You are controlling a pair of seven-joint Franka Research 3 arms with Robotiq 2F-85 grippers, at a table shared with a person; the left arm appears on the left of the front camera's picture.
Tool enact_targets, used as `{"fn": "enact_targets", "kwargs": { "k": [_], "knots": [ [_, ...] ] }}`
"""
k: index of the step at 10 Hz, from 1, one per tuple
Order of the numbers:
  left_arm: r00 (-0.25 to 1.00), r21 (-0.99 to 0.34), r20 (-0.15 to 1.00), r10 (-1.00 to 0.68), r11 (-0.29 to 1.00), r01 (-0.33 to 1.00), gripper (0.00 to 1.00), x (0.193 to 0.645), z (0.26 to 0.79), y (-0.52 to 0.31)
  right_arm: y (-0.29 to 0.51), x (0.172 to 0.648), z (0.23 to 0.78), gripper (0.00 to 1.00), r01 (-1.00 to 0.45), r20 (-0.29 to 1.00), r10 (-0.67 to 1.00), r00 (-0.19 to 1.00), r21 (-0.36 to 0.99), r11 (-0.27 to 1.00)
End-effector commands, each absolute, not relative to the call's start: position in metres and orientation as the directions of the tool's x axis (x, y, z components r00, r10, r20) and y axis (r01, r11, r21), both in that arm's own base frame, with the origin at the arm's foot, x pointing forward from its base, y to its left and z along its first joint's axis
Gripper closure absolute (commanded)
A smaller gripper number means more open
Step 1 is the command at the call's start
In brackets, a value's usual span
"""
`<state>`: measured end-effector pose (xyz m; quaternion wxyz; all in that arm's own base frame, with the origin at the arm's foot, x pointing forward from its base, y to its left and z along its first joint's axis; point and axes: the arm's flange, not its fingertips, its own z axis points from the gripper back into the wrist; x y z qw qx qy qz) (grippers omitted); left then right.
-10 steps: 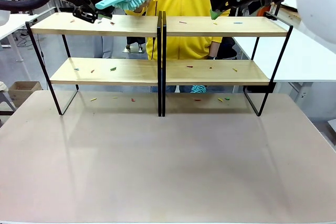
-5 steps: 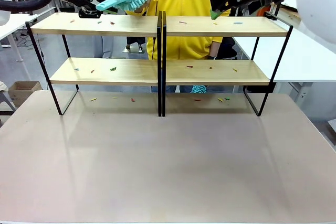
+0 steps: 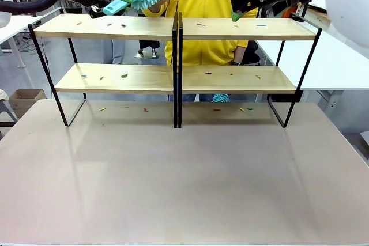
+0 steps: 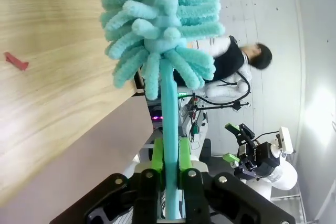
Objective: Clean the shelves.
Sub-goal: Pick up the Duster when the human hands it over.
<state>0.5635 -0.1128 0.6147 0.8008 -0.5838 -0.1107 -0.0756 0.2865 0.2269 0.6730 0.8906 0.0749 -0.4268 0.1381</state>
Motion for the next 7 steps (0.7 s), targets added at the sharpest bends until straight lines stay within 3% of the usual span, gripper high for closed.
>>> {"fn": "enact_targets", "kwargs": {
  "k": [1, 3, 5, 7],
  "knots": [
    [0.948, -0.904, 0.317, -0.010, 0.299, 0.305, 1.00, 0.552, 0.629, -0.111, 0.226, 0.287, 0.674, 0.00, -0.305, 0.783, 0.179, 0.595, 0.015, 0.952],
    [0.916, -0.878, 0.394, -0.075, 0.265, 0.399, 1.00, 0.495, 0.675, -0.072, 0.226, 0.287, 0.674, 0.00, -0.305, 0.783, 0.179, 0.595, 0.015, 0.952],
    [0.881, -0.843, 0.460, -0.114, 0.254, 0.474, 1.00, 0.398, 0.725, 0.016, 0.226, 0.287, 0.674, 0.00, -0.305, 0.783, 0.179, 0.595, 0.015, 0.952],
    [0.881, -0.842, 0.471, -0.048, 0.275, 0.465, 1.00, 0.308, 0.743, 0.114, 0.226, 0.287, 0.674, 0.00, -0.305, 0.783, 0.179, 0.595, 0.015, 0.952]
  ]
}}
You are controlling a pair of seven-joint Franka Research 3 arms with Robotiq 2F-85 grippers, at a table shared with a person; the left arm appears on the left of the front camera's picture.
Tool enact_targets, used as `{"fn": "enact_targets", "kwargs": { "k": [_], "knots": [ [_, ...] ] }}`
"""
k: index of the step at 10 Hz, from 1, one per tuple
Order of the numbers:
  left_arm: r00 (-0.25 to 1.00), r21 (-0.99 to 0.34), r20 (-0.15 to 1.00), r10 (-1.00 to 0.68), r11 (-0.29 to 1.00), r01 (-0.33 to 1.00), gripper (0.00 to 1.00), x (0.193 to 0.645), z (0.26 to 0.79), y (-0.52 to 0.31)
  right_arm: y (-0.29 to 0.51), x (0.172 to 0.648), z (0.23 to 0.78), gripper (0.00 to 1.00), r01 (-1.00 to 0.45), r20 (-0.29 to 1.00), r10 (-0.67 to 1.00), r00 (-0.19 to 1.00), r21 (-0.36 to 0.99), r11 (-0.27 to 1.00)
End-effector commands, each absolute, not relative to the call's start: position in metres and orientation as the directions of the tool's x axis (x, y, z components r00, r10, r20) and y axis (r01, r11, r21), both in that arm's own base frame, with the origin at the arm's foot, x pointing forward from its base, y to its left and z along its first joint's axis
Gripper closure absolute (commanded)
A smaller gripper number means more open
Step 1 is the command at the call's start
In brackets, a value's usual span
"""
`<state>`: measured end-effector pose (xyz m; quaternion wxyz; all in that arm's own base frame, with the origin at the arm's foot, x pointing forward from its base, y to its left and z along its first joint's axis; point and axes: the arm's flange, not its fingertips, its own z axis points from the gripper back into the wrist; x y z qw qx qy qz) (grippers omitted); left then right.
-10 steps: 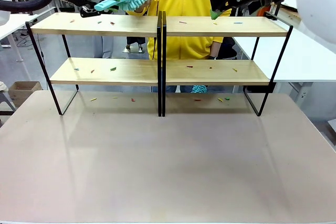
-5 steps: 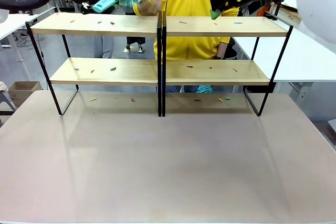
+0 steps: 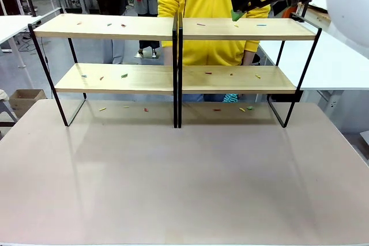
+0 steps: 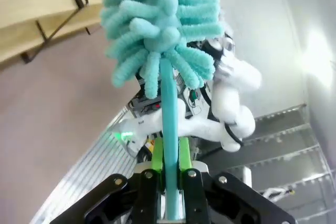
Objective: Clean the shelves.
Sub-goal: Pick up the Duster when the human hands it over, then clean a randomly selected level of the Shelf with the Duster.
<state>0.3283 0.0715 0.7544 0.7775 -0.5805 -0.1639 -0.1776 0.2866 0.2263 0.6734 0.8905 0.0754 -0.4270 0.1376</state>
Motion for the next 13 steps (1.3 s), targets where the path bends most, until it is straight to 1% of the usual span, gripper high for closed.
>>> {"fn": "enact_targets", "kwargs": {
  "k": [1, 2, 3, 4, 5, 13],
  "knots": [
    [0.877, -0.851, 0.479, 0.038, 0.264, 0.454, 1.00, 0.265, 0.743, 0.158, 0.226, 0.287, 0.674, 0.00, -0.305, 0.783, 0.179, 0.595, 0.015, 0.952],
    [0.867, -0.860, 0.476, 0.151, 0.285, 0.422, 1.00, 0.233, 0.737, 0.190, 0.226, 0.287, 0.674, 0.00, -0.305, 0.783, 0.179, 0.595, 0.015, 0.952],
    [0.849, -0.880, 0.449, 0.279, 0.304, 0.365, 1.00, 0.199, 0.718, 0.219, 0.226, 0.287, 0.674, 0.00, -0.305, 0.783, 0.179, 0.595, 0.015, 0.952],
    [0.820, -0.876, 0.474, 0.320, 0.269, 0.401, 1.00, 0.188, 0.708, 0.226, 0.226, 0.287, 0.674, 0.00, -0.305, 0.783, 0.179, 0.595, 0.015, 0.952],
    [0.869, -0.867, 0.463, 0.174, 0.291, 0.404, 1.00, 0.193, 0.737, 0.215, 0.226, 0.287, 0.674, 0.00, -0.305, 0.783, 0.179, 0.595, 0.015, 0.952],
    [0.869, -0.867, 0.463, 0.174, 0.291, 0.404, 1.00, 0.193, 0.737, 0.215, 0.226, 0.287, 0.674, 0.00, -0.305, 0.783, 0.179, 0.595, 0.015, 0.952]
  ]
}}
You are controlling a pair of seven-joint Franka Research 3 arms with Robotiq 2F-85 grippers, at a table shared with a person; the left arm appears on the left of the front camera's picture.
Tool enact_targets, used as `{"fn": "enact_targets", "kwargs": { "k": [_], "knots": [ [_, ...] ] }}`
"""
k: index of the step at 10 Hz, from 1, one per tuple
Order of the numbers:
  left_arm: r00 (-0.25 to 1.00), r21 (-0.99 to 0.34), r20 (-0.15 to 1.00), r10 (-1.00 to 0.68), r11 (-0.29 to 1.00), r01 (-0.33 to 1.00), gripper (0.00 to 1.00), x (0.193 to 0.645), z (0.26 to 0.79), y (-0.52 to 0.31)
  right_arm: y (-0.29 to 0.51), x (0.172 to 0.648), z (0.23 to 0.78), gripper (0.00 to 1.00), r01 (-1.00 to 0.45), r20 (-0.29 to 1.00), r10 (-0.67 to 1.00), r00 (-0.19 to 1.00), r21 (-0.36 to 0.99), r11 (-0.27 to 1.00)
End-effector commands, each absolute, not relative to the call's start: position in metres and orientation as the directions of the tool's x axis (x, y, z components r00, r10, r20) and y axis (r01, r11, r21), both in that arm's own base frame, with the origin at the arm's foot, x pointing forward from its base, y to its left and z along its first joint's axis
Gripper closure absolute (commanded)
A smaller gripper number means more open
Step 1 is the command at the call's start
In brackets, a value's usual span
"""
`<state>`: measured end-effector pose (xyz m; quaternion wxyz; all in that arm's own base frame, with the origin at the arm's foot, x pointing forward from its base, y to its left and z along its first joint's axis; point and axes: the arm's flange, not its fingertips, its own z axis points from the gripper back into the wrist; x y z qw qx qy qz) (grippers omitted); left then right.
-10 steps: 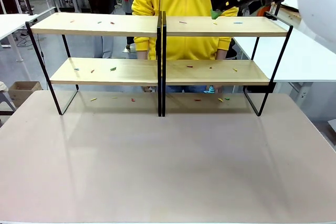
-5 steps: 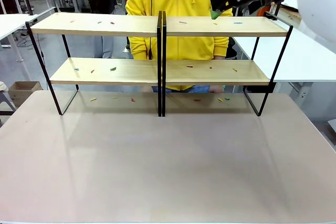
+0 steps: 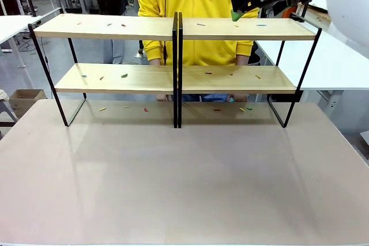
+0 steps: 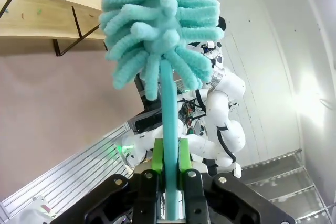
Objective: Clean the shelves.
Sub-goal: Clean a randomly selected level of the Shelf with the Duster.
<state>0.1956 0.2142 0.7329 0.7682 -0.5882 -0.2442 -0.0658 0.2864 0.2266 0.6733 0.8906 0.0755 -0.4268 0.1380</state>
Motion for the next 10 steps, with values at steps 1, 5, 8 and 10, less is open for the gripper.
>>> {"fn": "enact_targets", "kwargs": {
  "k": [1, 5, 8, 10],
  "knots": [
    [0.869, -0.867, 0.463, 0.174, 0.291, 0.404, 1.00, 0.193, 0.737, 0.215, 0.226, 0.287, 0.674, 0.00, -0.305, 0.783, 0.179, 0.595, 0.015, 0.952],
    [0.869, -0.867, 0.463, 0.174, 0.291, 0.404, 1.00, 0.193, 0.737, 0.215, 0.226, 0.287, 0.674, 0.00, -0.305, 0.783, 0.179, 0.595, 0.015, 0.952],
    [0.900, -0.892, 0.402, 0.168, 0.295, 0.343, 0.87, 0.216, 0.744, 0.186, 0.226, 0.287, 0.674, 0.00, -0.305, 0.783, 0.179, 0.595, 0.015, 0.952],
    [0.962, -0.926, 0.244, 0.123, 0.323, 0.193, 0.87, 0.258, 0.750, 0.117, 0.226, 0.287, 0.674, 0.00, -0.305, 0.783, 0.179, 0.595, 0.015, 0.952]
  ]
}}
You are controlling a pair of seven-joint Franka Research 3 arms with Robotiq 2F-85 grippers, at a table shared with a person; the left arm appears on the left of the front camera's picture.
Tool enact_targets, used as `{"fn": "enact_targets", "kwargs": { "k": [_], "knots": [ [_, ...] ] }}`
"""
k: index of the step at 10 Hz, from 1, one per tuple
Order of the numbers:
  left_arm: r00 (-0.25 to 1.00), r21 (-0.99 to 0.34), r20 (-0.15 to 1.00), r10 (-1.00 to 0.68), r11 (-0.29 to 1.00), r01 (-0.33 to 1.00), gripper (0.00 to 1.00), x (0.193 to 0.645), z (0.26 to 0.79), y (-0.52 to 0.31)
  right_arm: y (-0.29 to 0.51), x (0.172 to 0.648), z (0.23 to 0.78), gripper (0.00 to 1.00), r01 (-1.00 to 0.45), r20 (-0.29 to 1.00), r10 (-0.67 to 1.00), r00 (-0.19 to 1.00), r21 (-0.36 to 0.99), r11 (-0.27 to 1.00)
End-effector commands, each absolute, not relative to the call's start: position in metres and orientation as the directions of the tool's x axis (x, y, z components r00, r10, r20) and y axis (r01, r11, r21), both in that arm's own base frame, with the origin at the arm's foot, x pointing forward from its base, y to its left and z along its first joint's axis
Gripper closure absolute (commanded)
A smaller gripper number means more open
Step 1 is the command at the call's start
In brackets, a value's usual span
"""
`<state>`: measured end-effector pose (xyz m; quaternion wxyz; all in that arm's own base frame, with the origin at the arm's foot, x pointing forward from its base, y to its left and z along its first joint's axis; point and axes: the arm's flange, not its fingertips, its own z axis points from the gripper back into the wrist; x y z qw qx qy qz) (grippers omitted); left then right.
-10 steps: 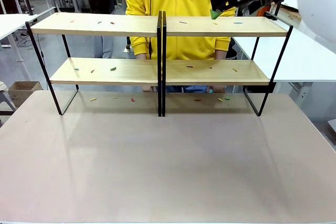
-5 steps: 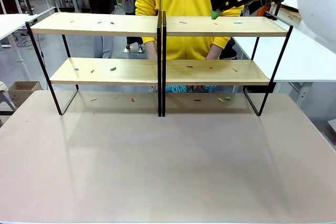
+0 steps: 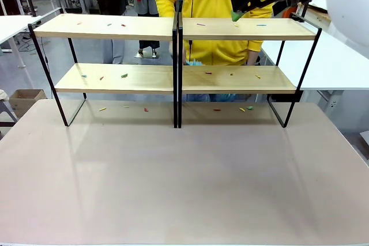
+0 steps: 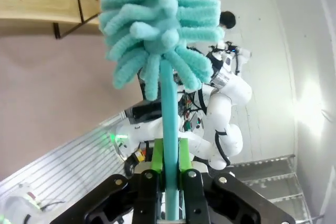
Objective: Clean the shelves.
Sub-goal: Clean a randomly selected level of the Shelf with the Duster.
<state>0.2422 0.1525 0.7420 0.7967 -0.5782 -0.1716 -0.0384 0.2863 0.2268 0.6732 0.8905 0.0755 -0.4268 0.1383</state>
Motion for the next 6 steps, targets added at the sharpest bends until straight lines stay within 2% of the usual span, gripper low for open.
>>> {"fn": "enact_targets", "kwargs": {
  "k": [1, 2, 4, 5, 6],
  "knots": [
    [0.975, -0.925, 0.182, 0.128, 0.359, 0.126, 0.87, 0.282, 0.748, 0.079, 0.226, 0.287, 0.674, 0.00, -0.305, 0.783, 0.179, 0.595, 0.015, 0.952],
    [0.984, -0.924, 0.128, 0.126, 0.376, 0.072, 0.87, 0.308, 0.743, 0.031, 0.226, 0.287, 0.674, 0.00, -0.305, 0.783, 0.179, 0.595, 0.015, 0.952],
    [0.986, -0.928, 0.112, 0.126, 0.367, 0.058, 0.87, 0.336, 0.735, -0.040, 0.226, 0.287, 0.674, 0.00, -0.305, 0.783, 0.179, 0.595, 0.015, 0.952],
    [0.999, -0.927, -0.015, 0.035, 0.374, -0.027, 0.87, 0.339, 0.728, -0.043, 0.226, 0.287, 0.674, 0.00, -0.305, 0.783, 0.179, 0.595, 0.015, 0.952],
    [0.989, -0.914, 0.109, 0.095, 0.400, 0.063, 0.87, 0.331, 0.735, -0.031, 0.226, 0.287, 0.674, 0.00, -0.305, 0.783, 0.179, 0.595, 0.015, 0.952]
  ]
}}
